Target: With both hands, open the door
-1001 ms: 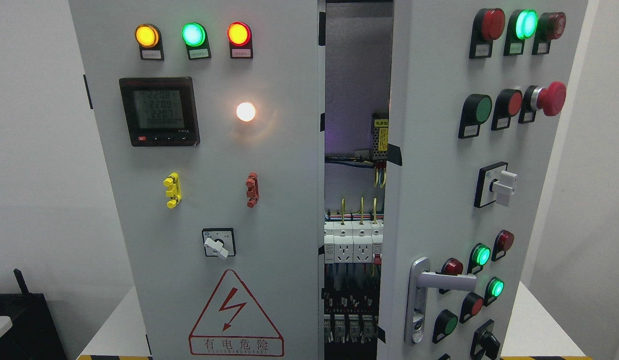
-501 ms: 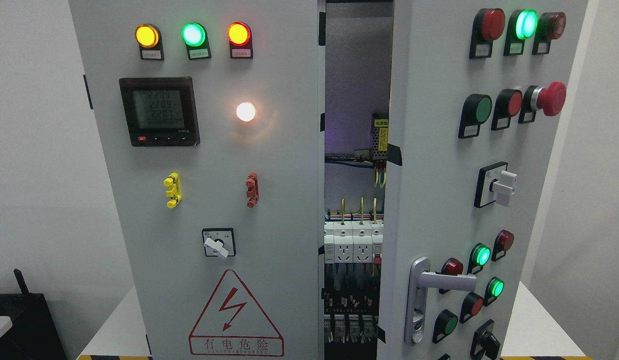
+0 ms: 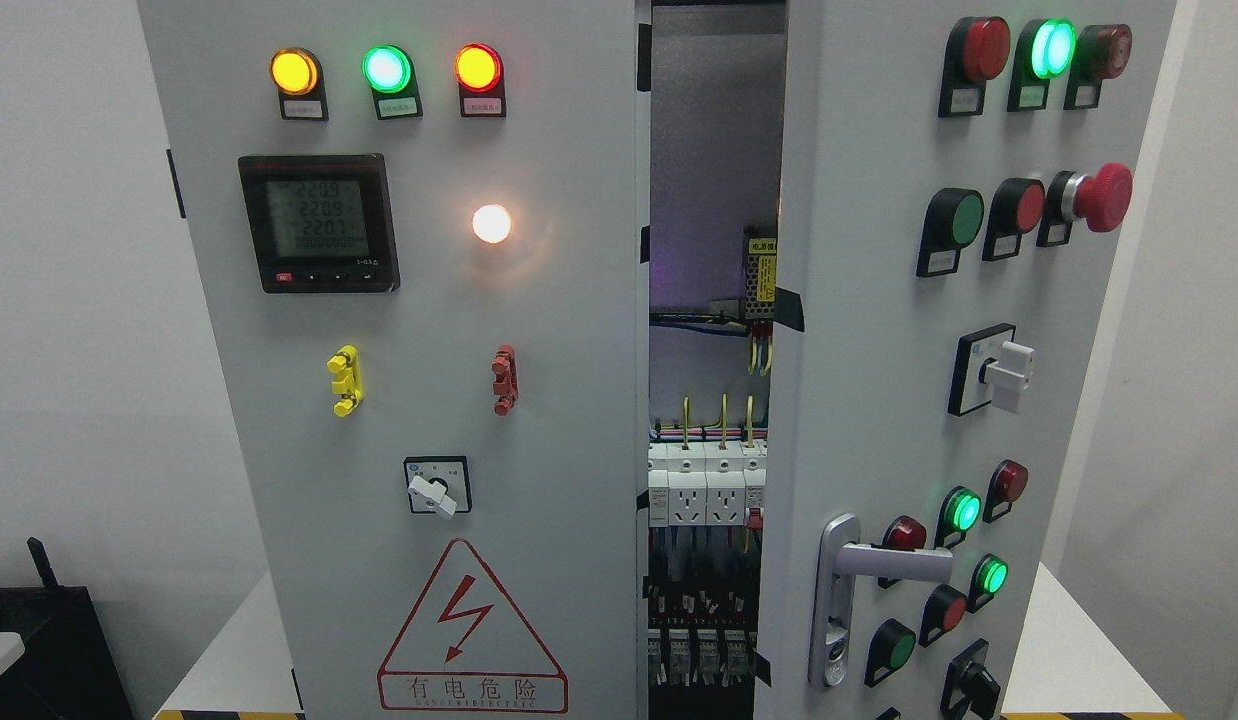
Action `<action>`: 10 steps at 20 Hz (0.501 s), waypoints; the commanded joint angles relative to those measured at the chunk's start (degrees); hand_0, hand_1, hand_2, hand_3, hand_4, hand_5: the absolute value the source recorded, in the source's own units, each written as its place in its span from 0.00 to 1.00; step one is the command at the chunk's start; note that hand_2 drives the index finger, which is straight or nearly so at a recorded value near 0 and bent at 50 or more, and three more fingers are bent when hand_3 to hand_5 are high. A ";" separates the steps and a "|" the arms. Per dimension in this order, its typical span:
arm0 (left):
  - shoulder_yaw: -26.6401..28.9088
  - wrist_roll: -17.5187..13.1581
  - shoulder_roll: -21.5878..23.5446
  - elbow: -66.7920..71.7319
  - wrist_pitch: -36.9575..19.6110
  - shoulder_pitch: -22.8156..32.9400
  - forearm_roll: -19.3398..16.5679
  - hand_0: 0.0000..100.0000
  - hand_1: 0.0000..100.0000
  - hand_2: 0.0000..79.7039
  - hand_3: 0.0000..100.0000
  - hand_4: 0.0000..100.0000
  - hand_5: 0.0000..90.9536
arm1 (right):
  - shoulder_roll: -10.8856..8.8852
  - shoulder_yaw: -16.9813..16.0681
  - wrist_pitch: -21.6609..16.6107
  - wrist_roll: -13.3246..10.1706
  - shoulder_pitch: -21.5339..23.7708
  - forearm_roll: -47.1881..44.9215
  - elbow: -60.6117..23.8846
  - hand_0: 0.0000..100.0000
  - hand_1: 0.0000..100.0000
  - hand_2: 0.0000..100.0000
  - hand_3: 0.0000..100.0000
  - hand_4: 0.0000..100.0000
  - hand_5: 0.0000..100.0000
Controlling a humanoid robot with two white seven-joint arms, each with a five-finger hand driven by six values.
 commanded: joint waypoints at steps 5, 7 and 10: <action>-2.37 0.04 0.00 -2.46 -0.09 1.58 -0.17 0.00 0.00 0.00 0.00 0.04 0.00 | 0.00 0.00 0.05 0.00 0.00 0.02 -0.03 0.00 0.00 0.00 0.00 0.00 0.00; -2.37 0.13 0.09 -8.05 -0.09 4.11 -0.43 0.00 0.00 0.00 0.00 0.04 0.00 | 0.00 0.00 0.05 0.00 0.00 0.02 0.06 0.00 0.00 0.00 0.00 0.00 0.00; -2.37 0.48 0.18 -20.79 0.52 10.27 -0.60 0.00 0.00 0.00 0.00 0.04 0.00 | 0.00 0.00 0.05 0.00 0.00 -0.07 -0.03 0.00 0.00 0.00 0.00 0.00 0.00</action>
